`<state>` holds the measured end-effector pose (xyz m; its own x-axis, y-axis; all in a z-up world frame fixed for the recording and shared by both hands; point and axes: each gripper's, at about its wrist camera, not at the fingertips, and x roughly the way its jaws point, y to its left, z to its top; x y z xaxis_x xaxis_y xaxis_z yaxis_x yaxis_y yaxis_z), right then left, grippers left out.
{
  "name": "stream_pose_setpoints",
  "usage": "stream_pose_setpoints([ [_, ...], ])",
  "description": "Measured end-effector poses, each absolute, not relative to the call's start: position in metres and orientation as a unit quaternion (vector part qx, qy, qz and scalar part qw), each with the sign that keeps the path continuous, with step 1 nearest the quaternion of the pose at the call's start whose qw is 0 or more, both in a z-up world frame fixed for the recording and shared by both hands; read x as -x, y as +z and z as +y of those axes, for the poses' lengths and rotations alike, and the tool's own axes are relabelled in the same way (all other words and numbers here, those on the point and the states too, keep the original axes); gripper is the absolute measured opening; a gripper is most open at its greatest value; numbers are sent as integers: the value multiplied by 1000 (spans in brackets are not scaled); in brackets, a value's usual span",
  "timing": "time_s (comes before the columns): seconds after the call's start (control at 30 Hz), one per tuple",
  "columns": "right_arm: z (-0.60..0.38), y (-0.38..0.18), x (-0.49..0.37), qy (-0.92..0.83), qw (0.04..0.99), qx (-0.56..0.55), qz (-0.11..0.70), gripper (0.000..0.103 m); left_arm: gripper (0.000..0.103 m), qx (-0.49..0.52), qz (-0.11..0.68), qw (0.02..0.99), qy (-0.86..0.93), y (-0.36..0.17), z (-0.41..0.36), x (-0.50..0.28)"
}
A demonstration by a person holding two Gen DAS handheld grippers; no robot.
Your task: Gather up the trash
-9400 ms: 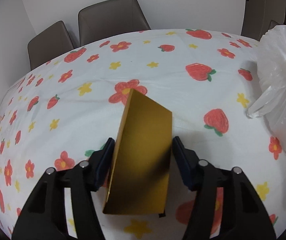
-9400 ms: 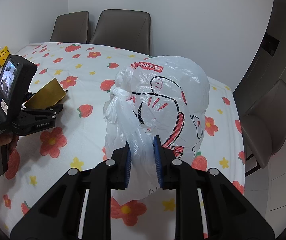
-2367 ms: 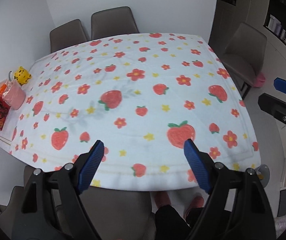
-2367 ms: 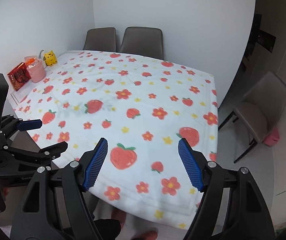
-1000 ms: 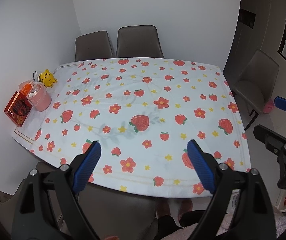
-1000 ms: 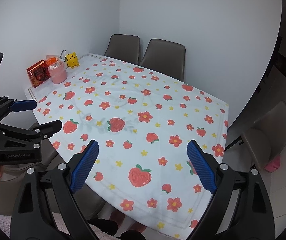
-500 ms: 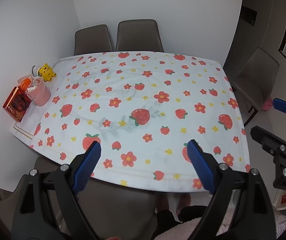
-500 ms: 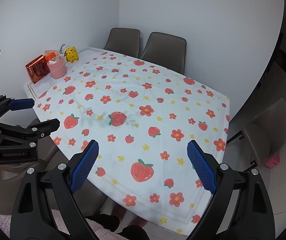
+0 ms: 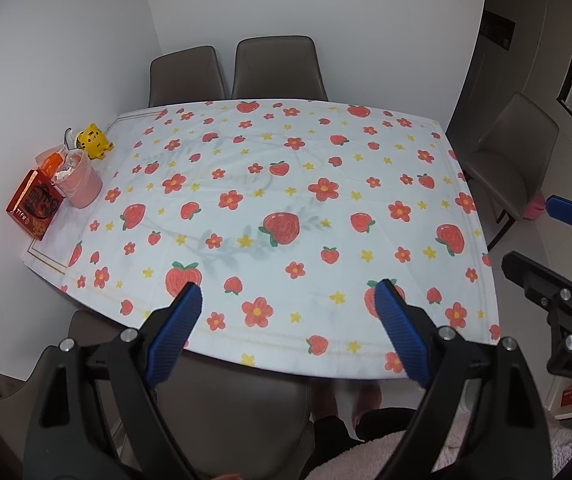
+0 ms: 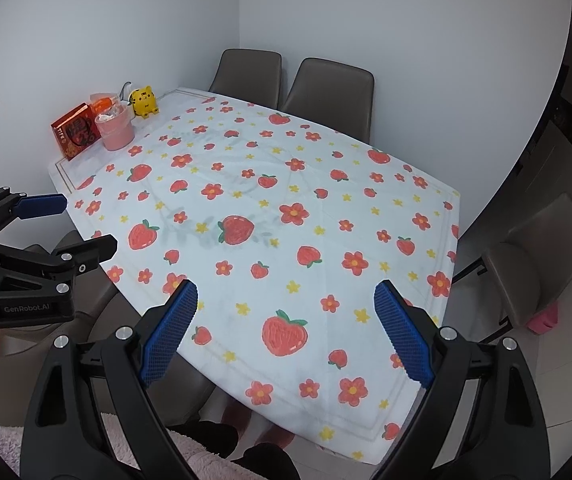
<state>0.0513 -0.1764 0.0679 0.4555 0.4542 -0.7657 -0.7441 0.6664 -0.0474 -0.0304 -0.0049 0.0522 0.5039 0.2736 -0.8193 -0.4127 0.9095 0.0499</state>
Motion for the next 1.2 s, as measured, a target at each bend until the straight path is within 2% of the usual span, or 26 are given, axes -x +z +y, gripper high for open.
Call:
stream_pose_setpoints([
  [1.2,-184,75,-44,362,832,197,372,87,88,80,454,865,197,53,-5,32],
])
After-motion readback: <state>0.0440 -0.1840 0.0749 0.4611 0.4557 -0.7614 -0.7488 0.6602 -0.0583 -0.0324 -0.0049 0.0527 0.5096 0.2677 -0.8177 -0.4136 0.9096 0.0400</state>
